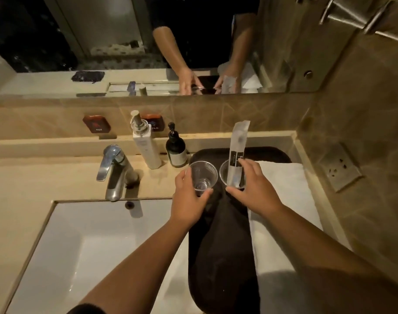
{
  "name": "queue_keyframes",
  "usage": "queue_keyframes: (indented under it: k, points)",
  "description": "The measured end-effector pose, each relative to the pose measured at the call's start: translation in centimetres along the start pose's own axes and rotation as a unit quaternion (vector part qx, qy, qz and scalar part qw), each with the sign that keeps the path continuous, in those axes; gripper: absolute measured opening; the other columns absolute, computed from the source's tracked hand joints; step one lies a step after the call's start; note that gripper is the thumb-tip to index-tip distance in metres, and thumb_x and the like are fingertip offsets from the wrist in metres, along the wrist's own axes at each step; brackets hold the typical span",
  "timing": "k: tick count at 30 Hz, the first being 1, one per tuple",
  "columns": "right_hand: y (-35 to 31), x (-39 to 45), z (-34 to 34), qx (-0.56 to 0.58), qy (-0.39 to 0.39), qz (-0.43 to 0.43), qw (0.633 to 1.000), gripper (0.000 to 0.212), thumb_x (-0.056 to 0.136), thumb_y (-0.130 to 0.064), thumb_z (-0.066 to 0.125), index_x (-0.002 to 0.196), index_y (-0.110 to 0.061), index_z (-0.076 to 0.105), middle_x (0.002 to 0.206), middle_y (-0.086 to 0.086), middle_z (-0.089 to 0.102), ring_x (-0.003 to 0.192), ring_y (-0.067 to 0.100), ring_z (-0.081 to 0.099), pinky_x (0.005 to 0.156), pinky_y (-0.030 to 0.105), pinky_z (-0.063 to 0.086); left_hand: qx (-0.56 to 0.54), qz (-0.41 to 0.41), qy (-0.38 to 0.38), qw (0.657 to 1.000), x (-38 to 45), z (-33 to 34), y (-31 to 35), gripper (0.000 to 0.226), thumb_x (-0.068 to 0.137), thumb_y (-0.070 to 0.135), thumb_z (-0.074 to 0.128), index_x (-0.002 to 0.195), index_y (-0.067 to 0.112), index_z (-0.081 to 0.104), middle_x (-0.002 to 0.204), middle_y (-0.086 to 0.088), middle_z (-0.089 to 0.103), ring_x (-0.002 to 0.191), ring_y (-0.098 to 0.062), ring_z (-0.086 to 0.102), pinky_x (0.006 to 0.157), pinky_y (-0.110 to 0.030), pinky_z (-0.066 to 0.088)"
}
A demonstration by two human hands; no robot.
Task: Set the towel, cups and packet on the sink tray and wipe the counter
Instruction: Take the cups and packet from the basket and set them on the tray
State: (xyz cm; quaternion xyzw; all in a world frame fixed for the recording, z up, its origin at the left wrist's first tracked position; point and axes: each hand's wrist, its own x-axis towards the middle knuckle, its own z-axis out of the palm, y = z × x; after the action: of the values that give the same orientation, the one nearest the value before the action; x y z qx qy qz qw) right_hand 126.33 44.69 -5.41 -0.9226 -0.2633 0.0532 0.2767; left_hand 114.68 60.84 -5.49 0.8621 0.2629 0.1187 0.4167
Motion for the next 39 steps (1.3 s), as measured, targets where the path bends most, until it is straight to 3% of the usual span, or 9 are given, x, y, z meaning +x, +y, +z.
queue_keyframes:
  k: [4, 9, 18, 27, 33, 39]
  points:
    - [1.4, 1.2, 1.2, -0.030, 0.002, -0.016, 0.999, 0.087, 0.072, -0.062, 0.070, 0.140, -0.032, 0.024, 0.148, 0.000, 0.036, 0.126, 0.024, 0.047, 0.100, 0.039, 0.043, -0.007, -0.011, 0.000, 1.000, 1.4, 1.1, -0.9, 0.081, 0.082, 0.040, 0.074, 0.148, 0.027, 0.029, 0.150, 0.001, 0.031, 0.131, -0.017, 0.042, 0.106, -0.029, 0.036]
    - [2.2, 1.8, 1.7, -0.069, -0.005, -0.021, 0.997, 0.085, 0.077, -0.064, 0.064, 0.144, -0.026, 0.026, 0.151, 0.004, 0.035, 0.135, 0.026, 0.039, 0.113, 0.054, 0.027, -0.007, -0.014, -0.006, 1.000, 2.3, 2.0, -2.0, 0.083, 0.081, 0.042, 0.075, 0.148, 0.028, 0.028, 0.150, 0.000, 0.031, 0.131, -0.018, 0.044, 0.106, -0.030, 0.037]
    - [1.9, 2.0, 1.7, -0.058, -0.001, -0.001, 0.998, 0.087, 0.077, -0.062, 0.066, 0.145, -0.024, 0.028, 0.152, 0.005, 0.035, 0.136, 0.028, 0.037, 0.112, 0.051, 0.030, 0.013, -0.024, -0.016, 0.999, 2.9, 2.4, -2.5, 0.086, 0.081, 0.041, 0.076, 0.149, 0.028, 0.025, 0.154, -0.001, 0.027, 0.135, -0.022, 0.039, 0.102, -0.027, 0.031]
    - [1.6, 1.8, 1.4, -0.034, -0.020, 0.038, 0.998, 0.092, 0.077, -0.062, 0.067, 0.149, -0.025, 0.023, 0.157, 0.003, 0.028, 0.141, 0.026, 0.029, 0.114, 0.045, 0.027, 0.031, -0.026, -0.041, 0.998, 2.9, 2.0, -1.9, 0.089, 0.081, 0.043, 0.075, 0.152, 0.030, 0.021, 0.160, -0.003, 0.020, 0.143, -0.025, 0.030, 0.114, -0.047, 0.034]
    - [1.5, 1.8, 1.1, -0.015, -0.025, 0.046, 0.998, 0.095, 0.074, -0.062, 0.069, 0.149, -0.026, 0.023, 0.157, 0.003, 0.028, 0.141, 0.026, 0.030, 0.113, 0.046, 0.030, 0.030, -0.029, -0.039, 0.998, 2.9, 2.0, -1.6, 0.085, 0.083, 0.046, 0.073, 0.151, 0.028, 0.025, 0.160, -0.002, 0.020, 0.143, -0.024, 0.030, 0.114, -0.047, 0.034]
    - [1.6, 3.0, -0.1, 0.136, 0.048, 0.119, 0.982, 0.083, 0.079, -0.060, 0.065, 0.145, -0.033, 0.023, 0.154, 0.000, 0.031, 0.137, 0.024, 0.036, 0.103, 0.043, 0.037, 0.020, -0.029, -0.035, 0.999, 3.2, 2.0, -2.0, 0.083, 0.083, 0.046, 0.072, 0.151, 0.027, 0.027, 0.160, -0.001, 0.021, 0.142, -0.024, 0.031, 0.114, -0.046, 0.033]
